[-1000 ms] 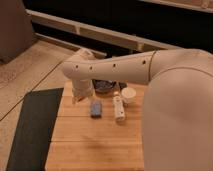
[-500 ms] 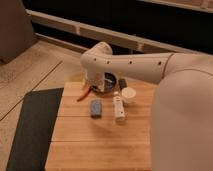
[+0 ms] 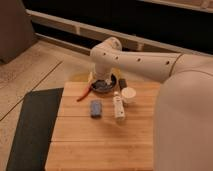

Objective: Pick up the ceramic bowl

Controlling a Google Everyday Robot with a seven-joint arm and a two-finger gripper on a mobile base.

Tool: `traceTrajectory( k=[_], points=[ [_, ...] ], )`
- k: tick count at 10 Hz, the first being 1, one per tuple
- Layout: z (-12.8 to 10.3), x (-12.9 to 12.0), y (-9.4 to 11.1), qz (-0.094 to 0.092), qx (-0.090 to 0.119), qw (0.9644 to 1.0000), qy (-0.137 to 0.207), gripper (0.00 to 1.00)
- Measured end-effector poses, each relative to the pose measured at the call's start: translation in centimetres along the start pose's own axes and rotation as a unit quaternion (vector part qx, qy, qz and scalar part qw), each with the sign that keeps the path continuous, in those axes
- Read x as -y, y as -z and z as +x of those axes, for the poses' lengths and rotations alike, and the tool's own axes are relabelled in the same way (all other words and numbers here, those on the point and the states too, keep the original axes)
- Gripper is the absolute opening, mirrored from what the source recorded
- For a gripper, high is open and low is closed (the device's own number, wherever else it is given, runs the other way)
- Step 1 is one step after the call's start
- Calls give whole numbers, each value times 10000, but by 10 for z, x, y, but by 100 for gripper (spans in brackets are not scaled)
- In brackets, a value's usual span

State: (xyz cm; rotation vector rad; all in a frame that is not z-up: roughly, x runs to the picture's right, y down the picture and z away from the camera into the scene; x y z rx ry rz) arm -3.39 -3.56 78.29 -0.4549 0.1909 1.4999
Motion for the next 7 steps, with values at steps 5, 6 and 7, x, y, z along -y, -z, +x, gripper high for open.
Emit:
traceTrajectory(
  k=[5, 6, 7],
  points=[
    [-19, 15, -11, 184, 34, 9998, -70, 65],
    [-44, 33, -22, 368, 130, 9992, -94, 65],
    [-70, 52, -31, 540, 266, 9982, -39, 65]
  ],
)
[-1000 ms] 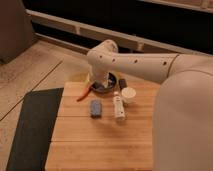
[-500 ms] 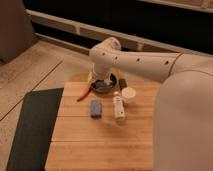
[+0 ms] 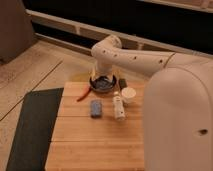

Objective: Pick up the ceramic bowl

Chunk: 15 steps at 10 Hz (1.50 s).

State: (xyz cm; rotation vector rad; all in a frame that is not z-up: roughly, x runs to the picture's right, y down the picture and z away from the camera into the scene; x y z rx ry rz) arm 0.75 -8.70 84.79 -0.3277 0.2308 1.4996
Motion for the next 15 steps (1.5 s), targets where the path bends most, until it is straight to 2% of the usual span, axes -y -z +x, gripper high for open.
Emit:
traceTrajectory(
  k=[3, 5, 7, 10, 12, 13, 15],
  points=[
    [-44, 30, -29, 165, 229, 9996, 91, 65],
    [-57, 45, -48, 78, 222, 9997, -100, 65],
    [-58, 61, -68, -67, 120, 9989, -447, 65],
    [-51, 87, -97, -174, -162, 9951, -962, 65],
    [-44, 90, -113, -202, -403, 9930, -1092, 65],
    [-35, 91, -125, -179, -613, 9914, -1143, 65],
    [-25, 92, -140, -177, -898, 9877, -1265, 65]
  ],
)
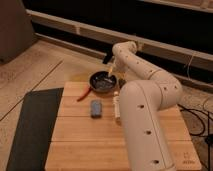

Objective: Pick up the ceramic bowl

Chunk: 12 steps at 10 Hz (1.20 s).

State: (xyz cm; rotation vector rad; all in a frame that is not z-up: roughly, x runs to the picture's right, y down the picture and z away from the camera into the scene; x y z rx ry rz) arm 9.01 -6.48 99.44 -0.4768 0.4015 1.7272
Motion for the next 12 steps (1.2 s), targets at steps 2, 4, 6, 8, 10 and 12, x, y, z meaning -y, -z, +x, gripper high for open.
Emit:
traceTrajectory(
  k=[2, 4, 6, 8, 10, 12],
  points=[
    [1, -1, -11, -29, -170, 9998, -123, 65],
    [2, -1, -20, -45, -304, 9993, -214, 65],
    [8, -2, -29, -30, -495, 9985, -213, 64],
    [13, -4, -37, -42, -643, 9978, -160, 47],
    [13, -2, -39, -1, -694, 9975, -150, 23],
    [9, 1, -34, 51, -646, 9978, -161, 4]
  ],
)
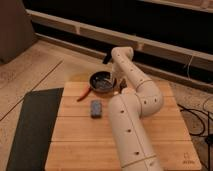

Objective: Pick up the ceramic bowl

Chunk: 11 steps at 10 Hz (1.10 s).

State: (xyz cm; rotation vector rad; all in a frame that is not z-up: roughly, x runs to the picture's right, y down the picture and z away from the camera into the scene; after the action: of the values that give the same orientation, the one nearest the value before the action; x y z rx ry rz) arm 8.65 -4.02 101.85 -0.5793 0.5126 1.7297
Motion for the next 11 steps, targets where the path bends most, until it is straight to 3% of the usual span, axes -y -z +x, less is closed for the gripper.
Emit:
traceTrajectory(
  k=[4, 7, 9, 11],
  points=[
    [-16, 6, 35, 246, 302, 9992, 16, 0],
    [-30, -16, 71, 268, 612, 9971, 369, 0],
    [-41, -45, 104, 169, 925, 9930, 713, 0],
    [-54, -70, 148, 78, 1328, 9861, 999, 0]
  ],
)
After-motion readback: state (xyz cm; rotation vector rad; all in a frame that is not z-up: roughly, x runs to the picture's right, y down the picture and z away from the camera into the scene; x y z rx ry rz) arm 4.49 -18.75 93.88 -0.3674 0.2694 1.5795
